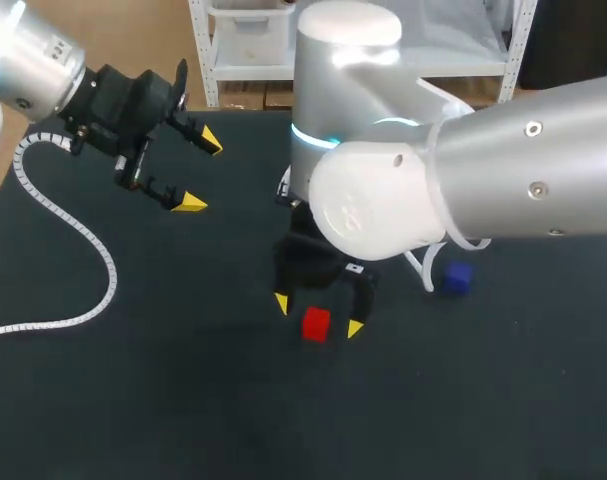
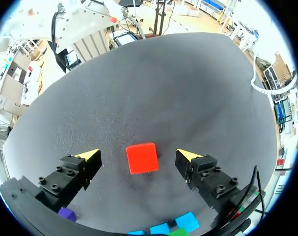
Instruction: Place the blue cubes, place green cubes on the blue cubes, place the yellow cubes on the green cubes, then place the red cubes on the yellow cubes, and place purple cube on the red cubes.
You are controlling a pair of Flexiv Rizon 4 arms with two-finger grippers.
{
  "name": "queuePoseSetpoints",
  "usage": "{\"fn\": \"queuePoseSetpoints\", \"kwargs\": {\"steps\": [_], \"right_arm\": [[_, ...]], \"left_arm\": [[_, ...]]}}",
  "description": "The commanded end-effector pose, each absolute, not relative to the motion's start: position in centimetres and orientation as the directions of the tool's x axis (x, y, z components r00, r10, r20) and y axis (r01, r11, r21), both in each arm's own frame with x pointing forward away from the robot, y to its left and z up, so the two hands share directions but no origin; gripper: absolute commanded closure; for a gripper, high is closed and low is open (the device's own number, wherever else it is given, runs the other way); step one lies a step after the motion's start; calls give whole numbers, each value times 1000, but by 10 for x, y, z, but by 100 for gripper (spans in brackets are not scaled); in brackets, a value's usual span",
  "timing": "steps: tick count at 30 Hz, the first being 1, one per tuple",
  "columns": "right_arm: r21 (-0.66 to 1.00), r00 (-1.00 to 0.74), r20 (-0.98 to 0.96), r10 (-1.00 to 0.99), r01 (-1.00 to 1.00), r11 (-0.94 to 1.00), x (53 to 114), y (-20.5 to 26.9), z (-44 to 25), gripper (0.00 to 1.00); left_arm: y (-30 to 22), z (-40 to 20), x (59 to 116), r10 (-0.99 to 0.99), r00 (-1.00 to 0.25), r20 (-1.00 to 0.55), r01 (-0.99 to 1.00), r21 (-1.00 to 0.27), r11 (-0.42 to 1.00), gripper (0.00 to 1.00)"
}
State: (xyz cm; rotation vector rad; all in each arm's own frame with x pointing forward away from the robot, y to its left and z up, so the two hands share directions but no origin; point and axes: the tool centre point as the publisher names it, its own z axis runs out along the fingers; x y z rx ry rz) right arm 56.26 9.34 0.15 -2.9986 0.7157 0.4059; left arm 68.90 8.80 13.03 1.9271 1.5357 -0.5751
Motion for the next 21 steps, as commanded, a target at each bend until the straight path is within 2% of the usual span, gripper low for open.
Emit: {"fn": "queuePoseSetpoints", "kwargs": {"steps": [1, 4, 5, 6, 8, 10, 12, 13, 14, 15, 21], "right_arm": [[33, 861, -258, -438, -446, -895, 565, 96, 0, 0], [34, 862, -253, -439, -446, -895, 566, 97, 0, 0], [35, 862, -251, -439, -446, -895, 566, 97, -1, 5], [35, 863, -250, -440, -446, -895, 567, 97, -1, 19], [35, 864, -248, -439, -445, -895, 567, 97, -1, 56], [36, 864, -247, -438, -444, -896, 567, 97, -1, 67], [39, 865, -247, -437, -442, -896, 568, 97, -1, 88], [40, 865, -247, -437, -441, -896, 568, 97, -1, 90], [42, 865, -245, -437, -441, -897, 568, 96, -1, 97], [43, 865, -245, -437, -441, -896, 568, 96, -1, 100], [55, 860, -234, -453, -454, -889, 569, 92, 4, 100]], "left_arm": [[89, 129, 689, 708, 239, -664, 970, 190, -150, 0], [89, 129, 689, 708, 239, -664, 970, 190, -150, 0], [89, 129, 689, 708, 239, -664, 970, 190, -150, 0], [89, 129, 689, 708, 239, -664, 970, 190, -150, 0], [89, 129, 689, 708, 239, -664, 970, 190, -150, 0], [89, 129, 689, 708, 239, -664, 970, 190, -150, 0], [89, 129, 689, 708, 239, -664, 970, 190, -150, 0], [89, 129, 689, 708, 239, -664, 970, 190, -150, 0], [89, 129, 689, 708, 239, -664, 970, 190, -150, 0], [89, 129, 689, 708, 239, -664, 970, 190, -150, 0], [89, 129, 689, 708, 239, -664, 970, 190, -150, 0]]}}
